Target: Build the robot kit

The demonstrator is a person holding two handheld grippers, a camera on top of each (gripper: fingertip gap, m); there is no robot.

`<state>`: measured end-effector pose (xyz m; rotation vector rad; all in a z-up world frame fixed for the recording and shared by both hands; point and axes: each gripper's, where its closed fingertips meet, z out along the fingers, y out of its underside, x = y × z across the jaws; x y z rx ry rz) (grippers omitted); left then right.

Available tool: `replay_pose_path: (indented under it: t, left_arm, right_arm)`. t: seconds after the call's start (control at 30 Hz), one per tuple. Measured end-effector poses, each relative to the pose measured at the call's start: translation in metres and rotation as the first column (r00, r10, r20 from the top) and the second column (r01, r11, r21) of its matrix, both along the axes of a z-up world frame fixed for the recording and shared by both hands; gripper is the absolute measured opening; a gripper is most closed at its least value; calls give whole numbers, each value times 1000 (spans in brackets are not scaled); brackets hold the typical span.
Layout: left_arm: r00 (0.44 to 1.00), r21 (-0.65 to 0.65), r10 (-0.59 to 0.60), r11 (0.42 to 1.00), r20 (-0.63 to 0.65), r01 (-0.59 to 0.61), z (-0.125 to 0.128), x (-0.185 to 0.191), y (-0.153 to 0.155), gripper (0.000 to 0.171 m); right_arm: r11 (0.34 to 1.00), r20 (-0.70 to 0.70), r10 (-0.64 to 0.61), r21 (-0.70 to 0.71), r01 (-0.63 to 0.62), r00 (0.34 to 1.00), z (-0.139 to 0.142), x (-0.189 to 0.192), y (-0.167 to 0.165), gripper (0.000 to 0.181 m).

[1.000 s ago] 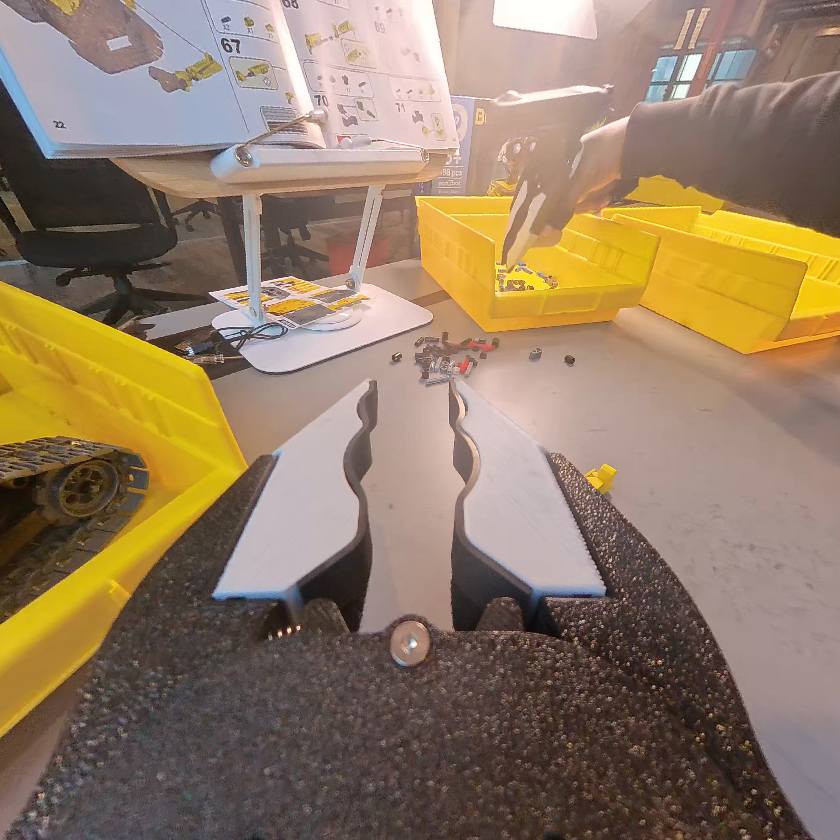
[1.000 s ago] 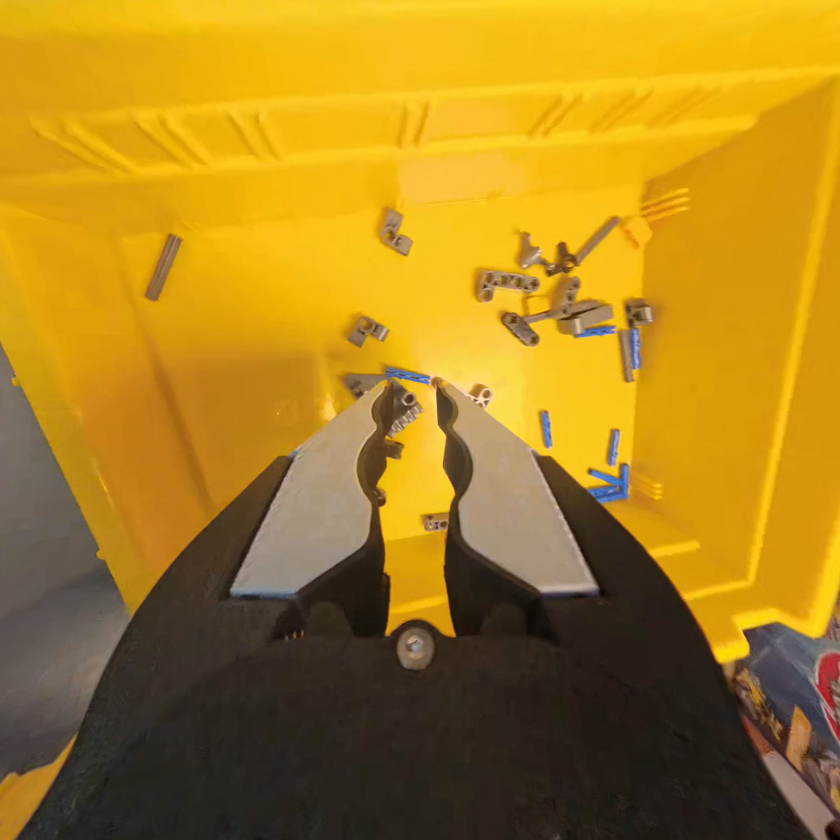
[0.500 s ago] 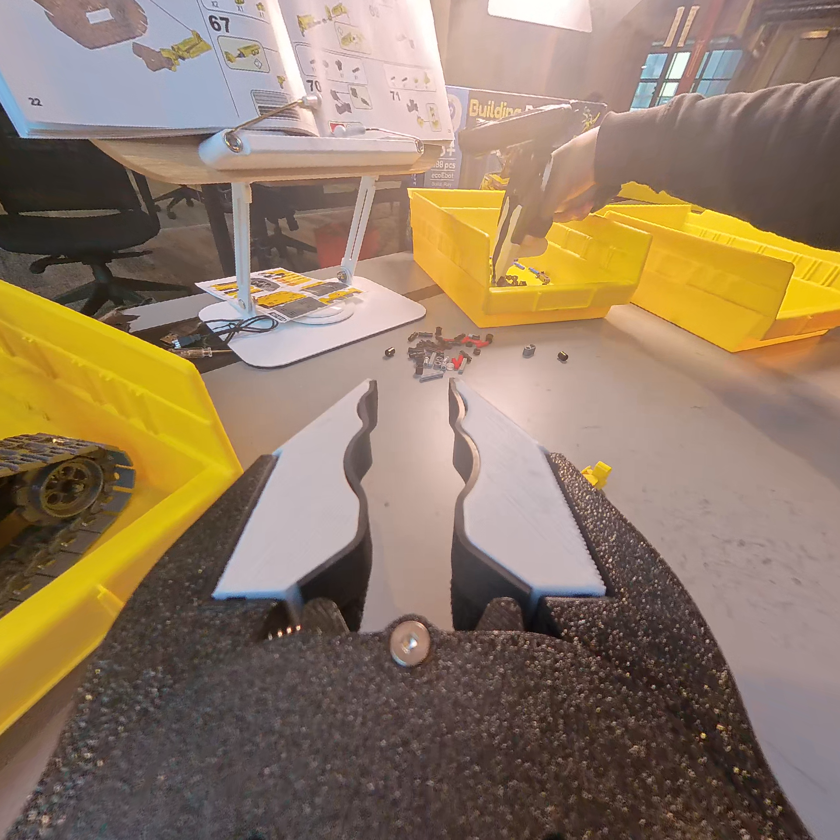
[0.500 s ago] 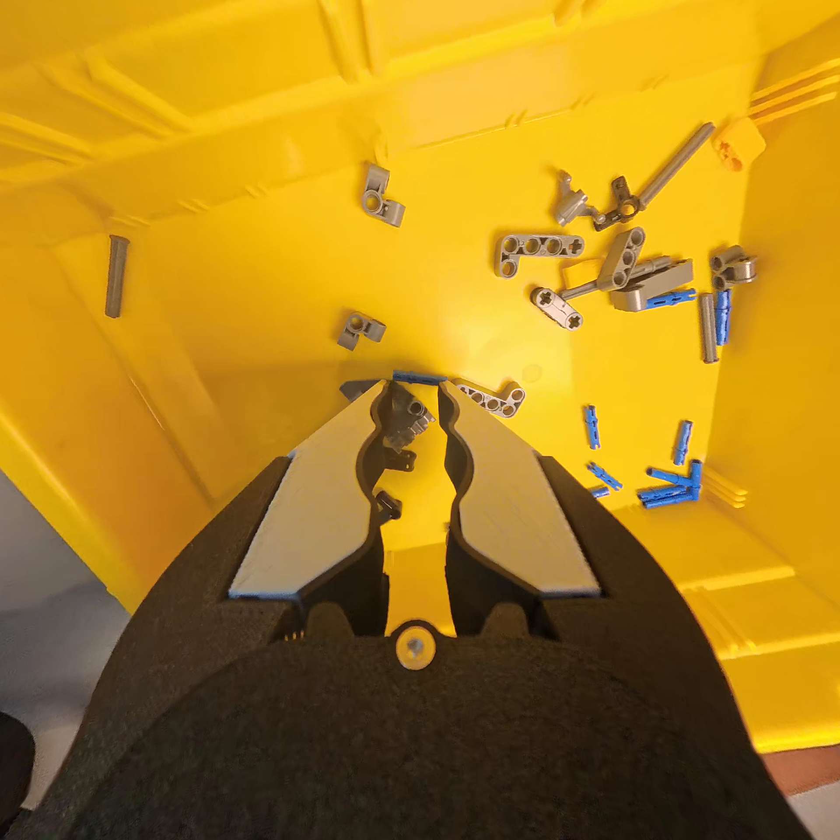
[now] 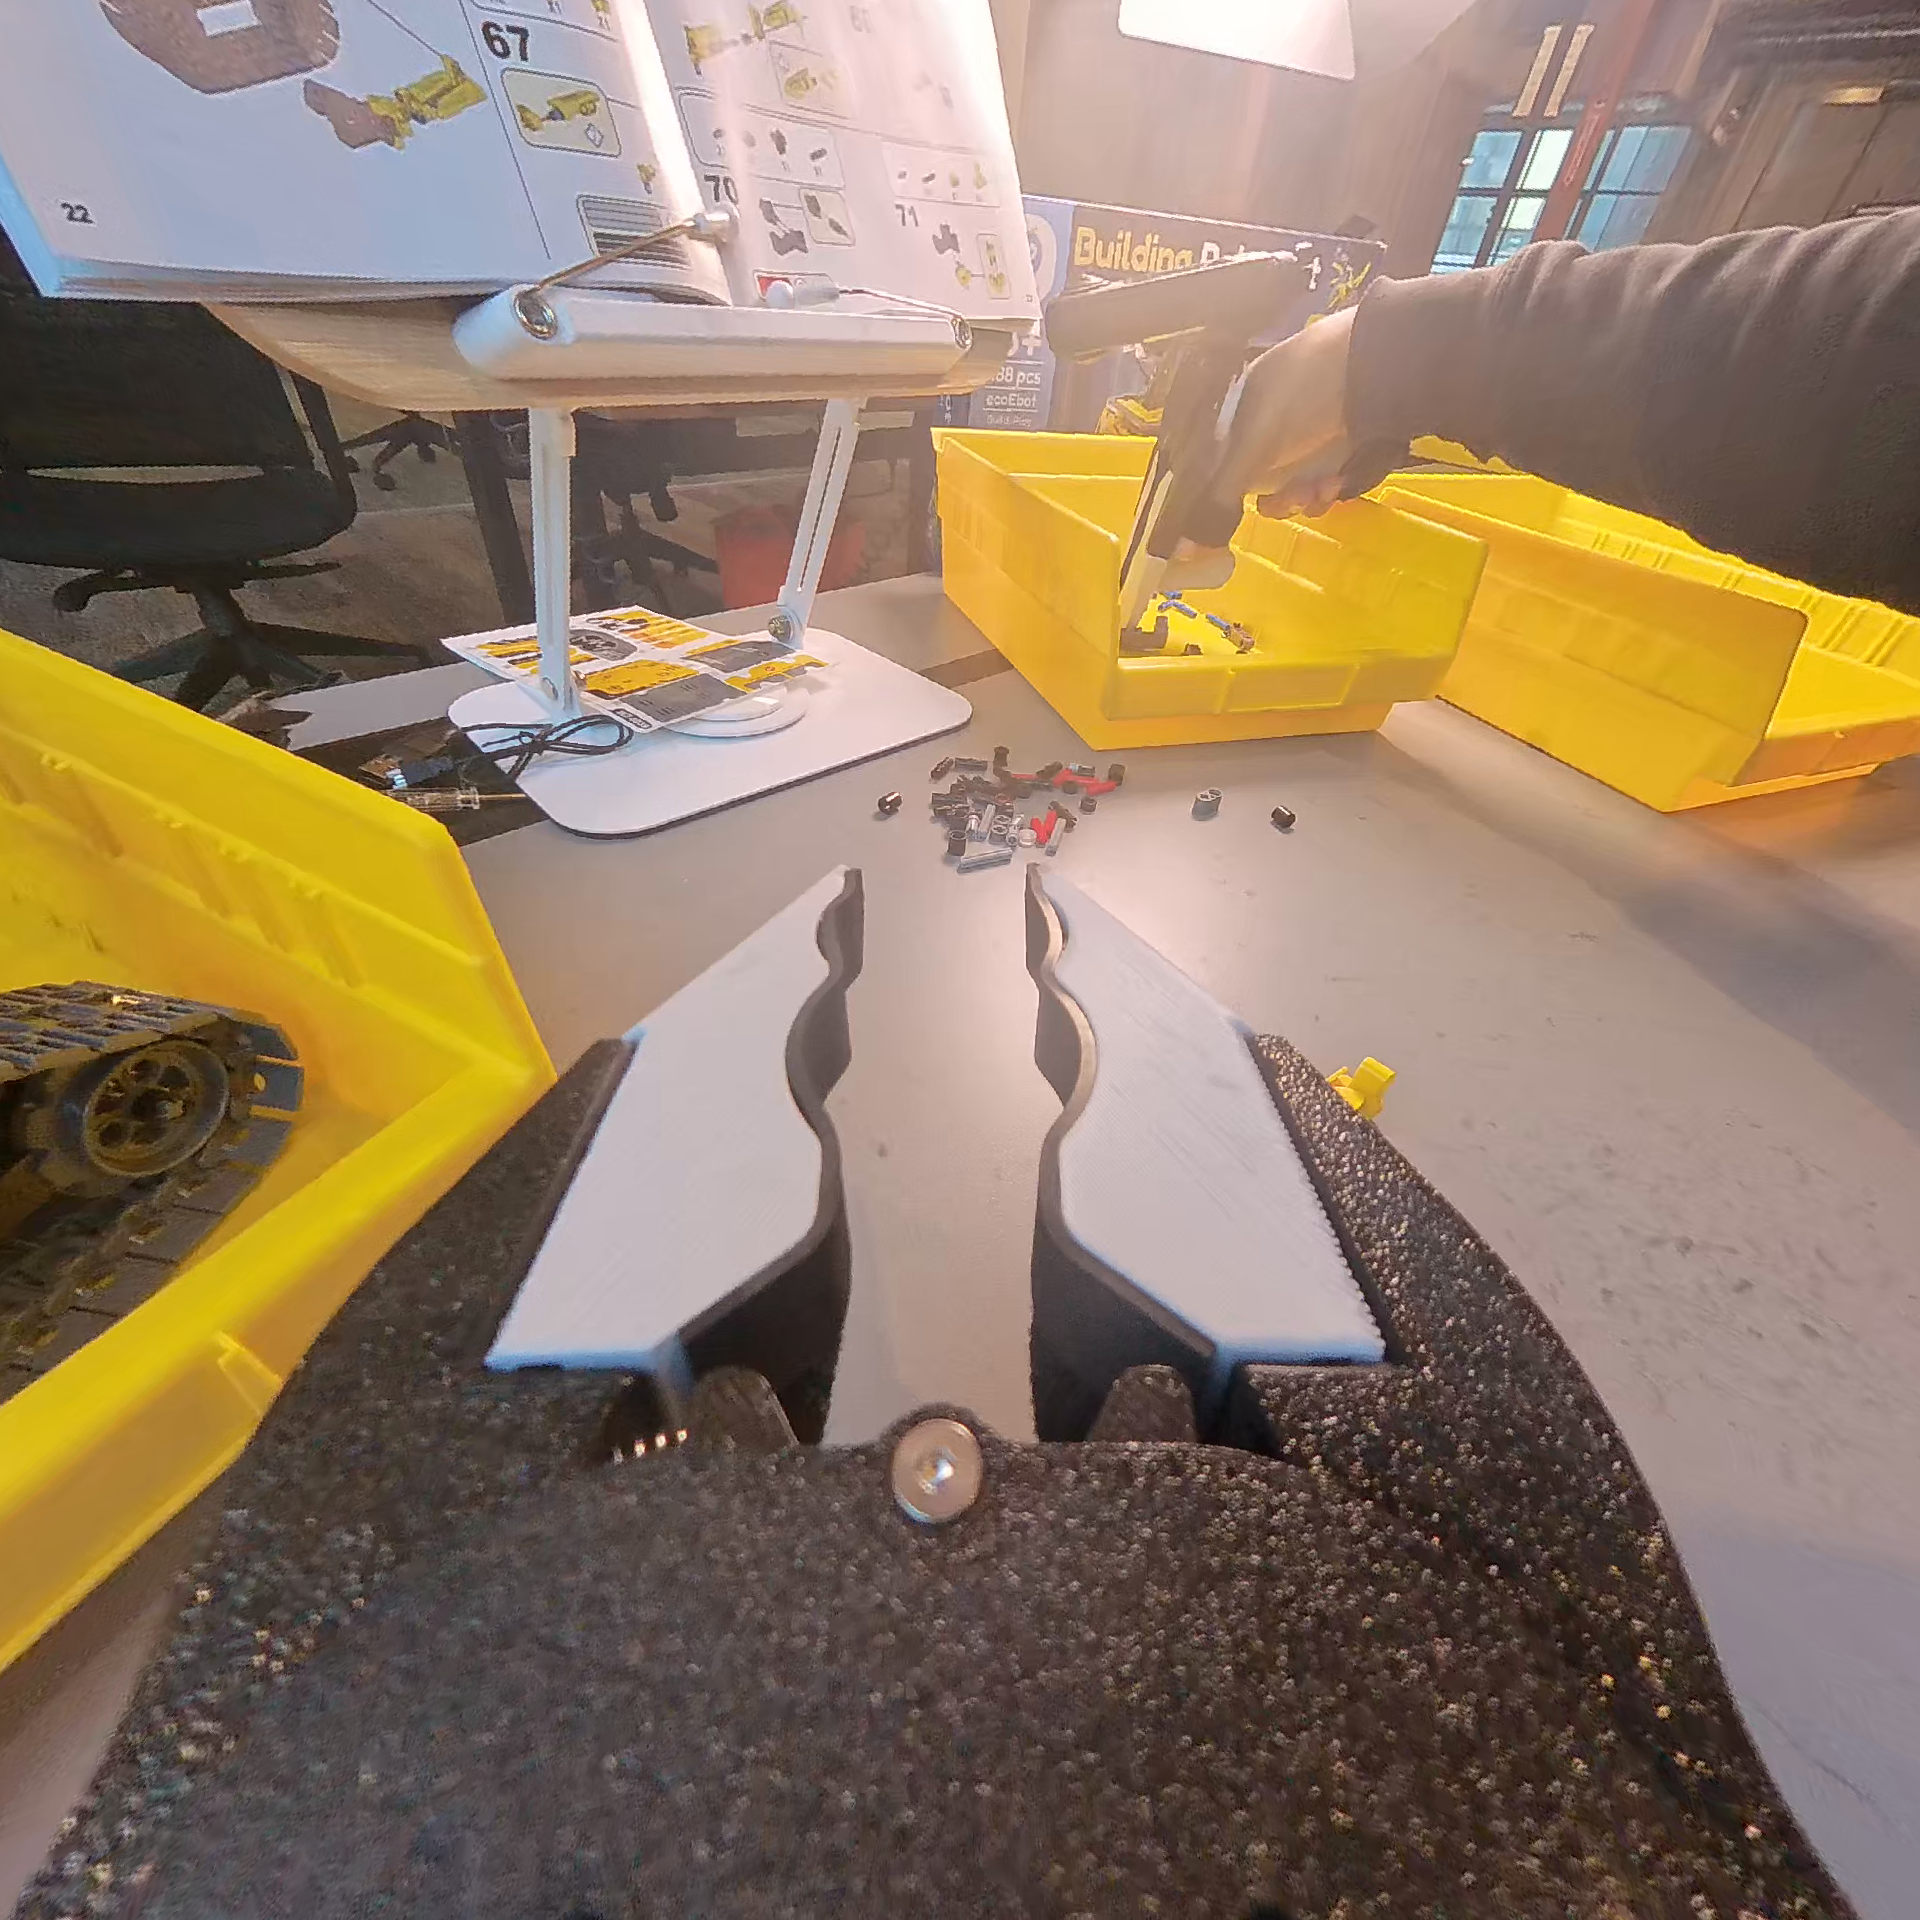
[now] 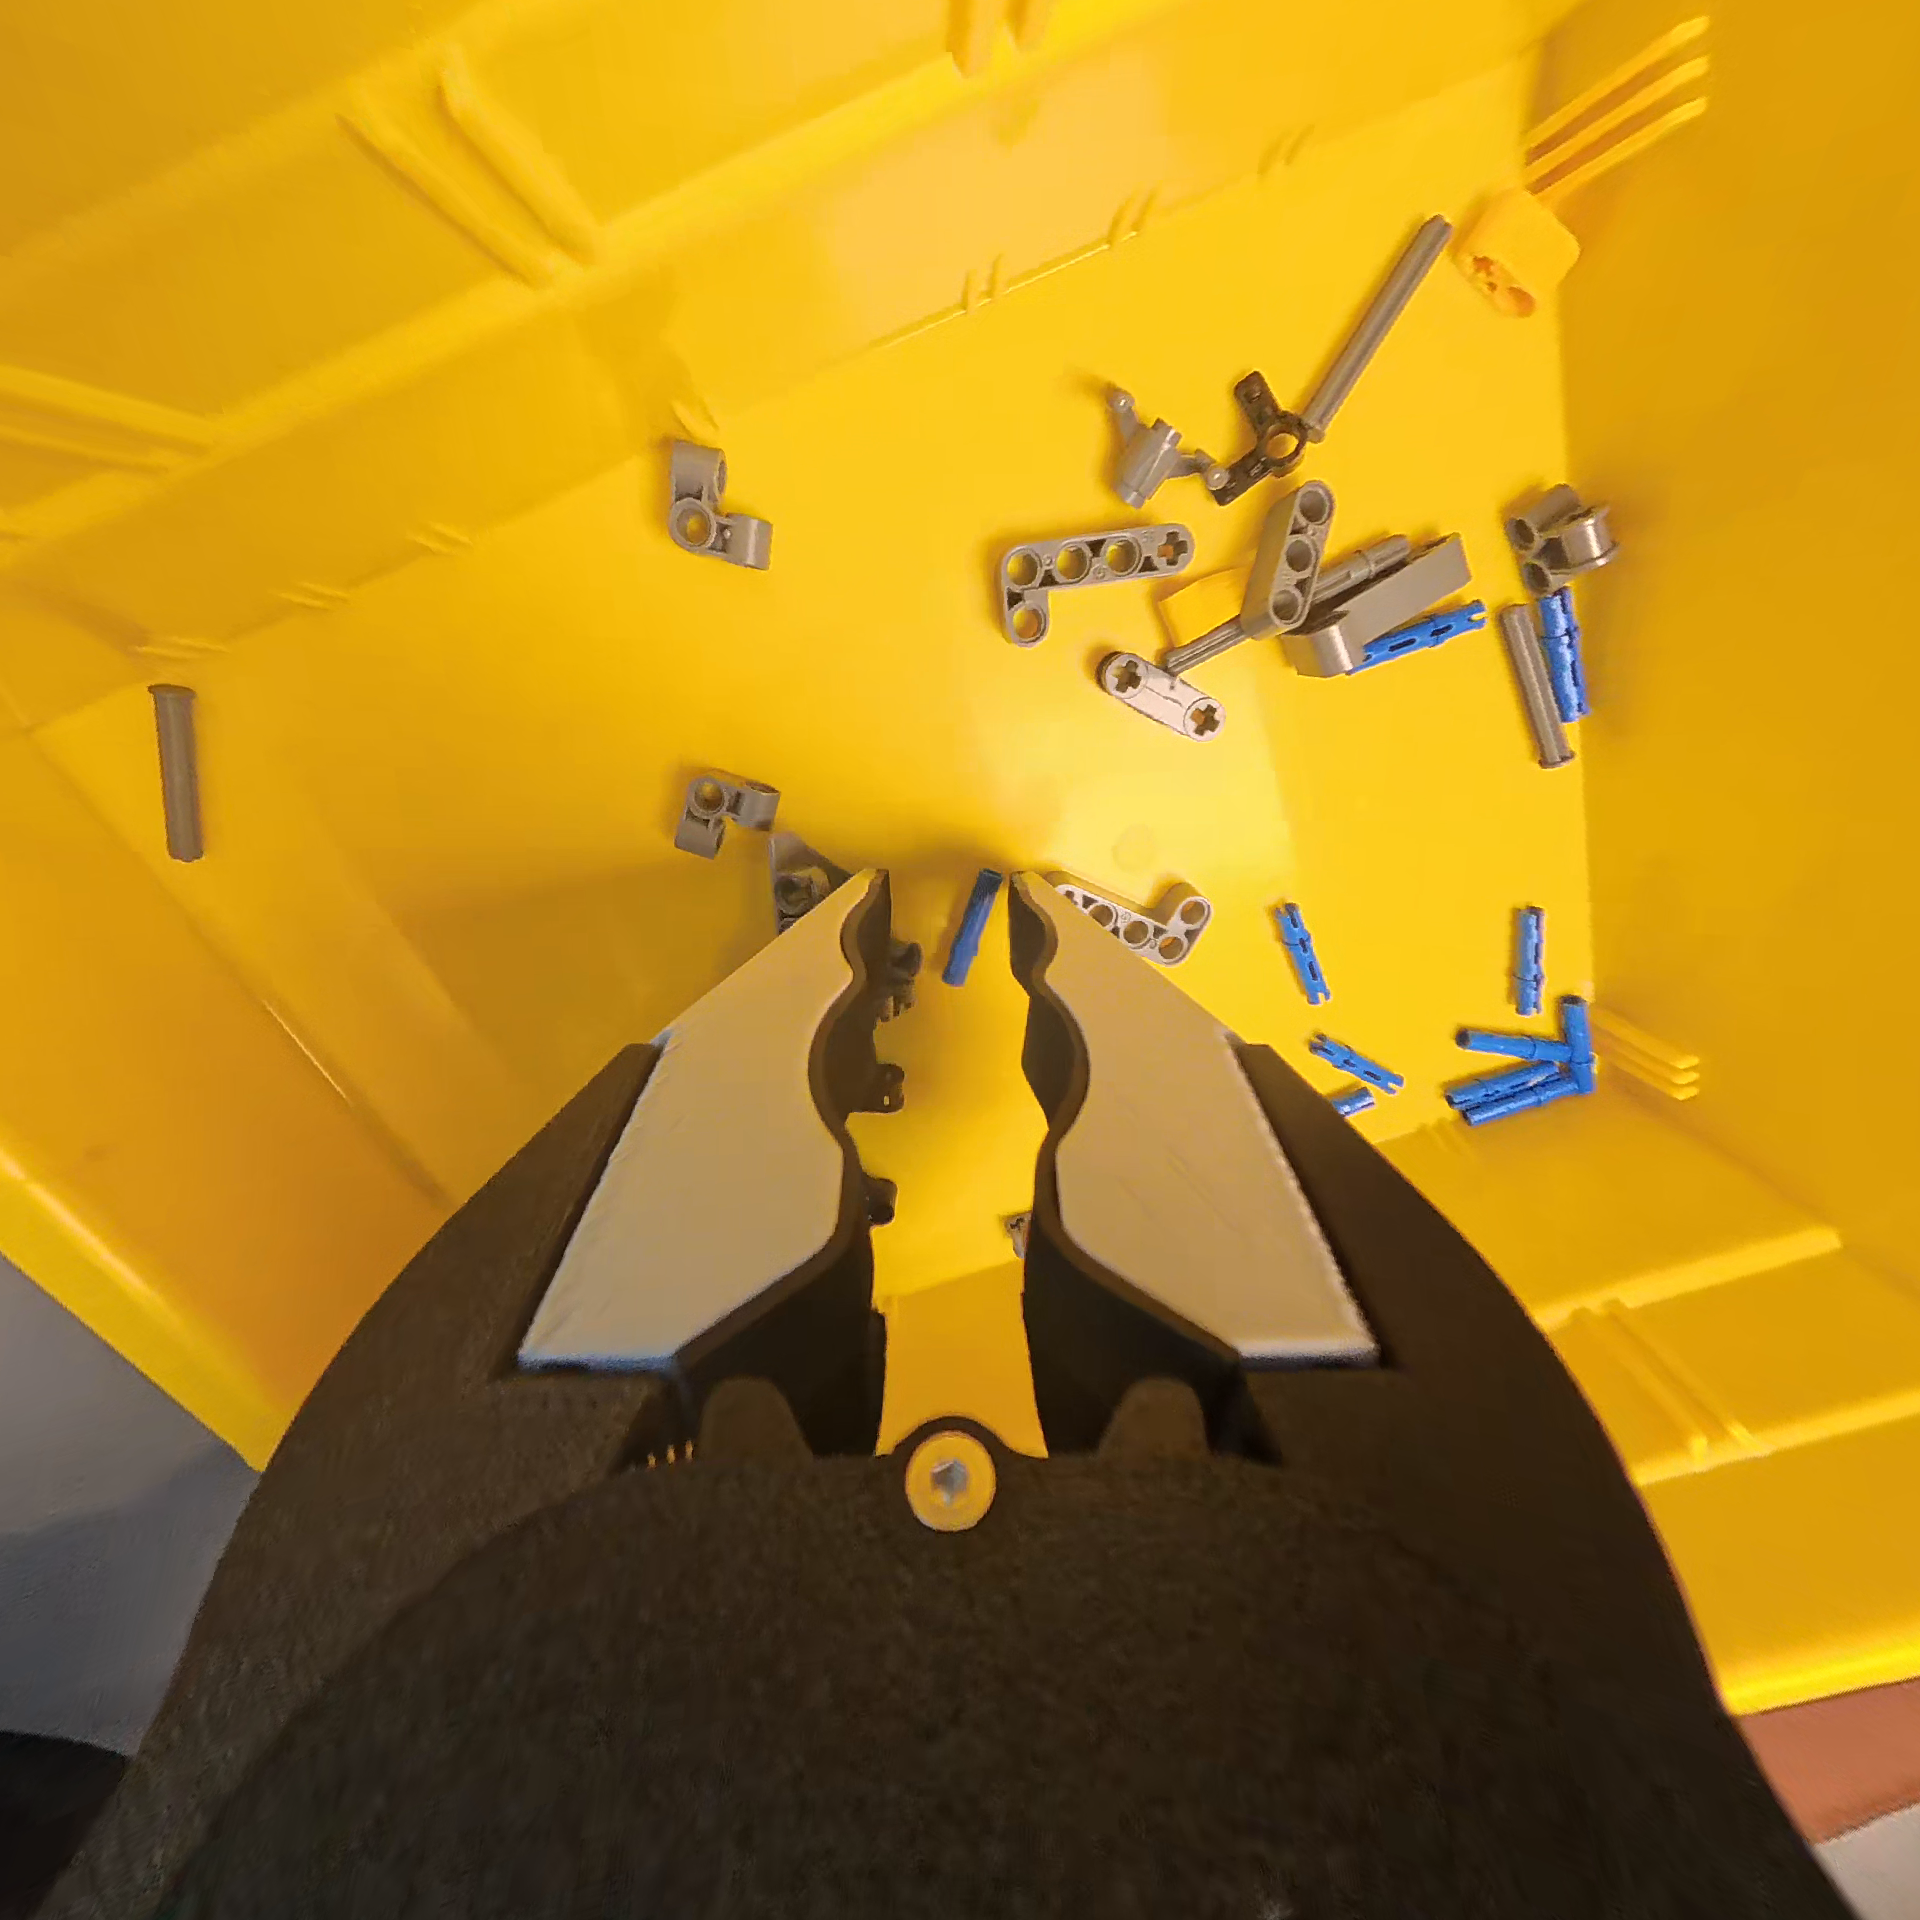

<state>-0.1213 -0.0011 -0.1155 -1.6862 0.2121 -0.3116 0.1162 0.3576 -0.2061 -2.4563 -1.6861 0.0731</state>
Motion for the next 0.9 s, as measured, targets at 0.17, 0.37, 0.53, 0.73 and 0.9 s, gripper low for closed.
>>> replay_pose_path:
  t: [0.17, 0.37, 0.53, 0.73, 0.9]
  left_arm:
    - [1000, 1, -1, 1000, 4, 1, 0, 0, 0, 30]
    - [1000, -2, -5, 1000, 3, 5, 0, 1, 0, 30]
    - [1000, 2, -4, 1000, -2, 4, 0, 1, 0, 30]
    - [1000, -3, -13, 1000, -20, 12, -1, 4, 0, 29]
    - [999, -19, -15, 1000, -48, 15, -3, 4, -1, 31]
  right_arm:
    - [1000, 12, -25, -6, 25, 1000, 1, 3, 2, 17]
    - [996, -2, -57, -63, 56, 998, -1, 8, -3, 5]
    - [999, 0, -35, -30, 35, 999, 4, 7, -4, 3]
    - [982, -180, 154, 134, -131, 972, 90, -19, -49, 3]
    - [902, -304, 433, 141, -409, 849, 107, -50, -179, 4]
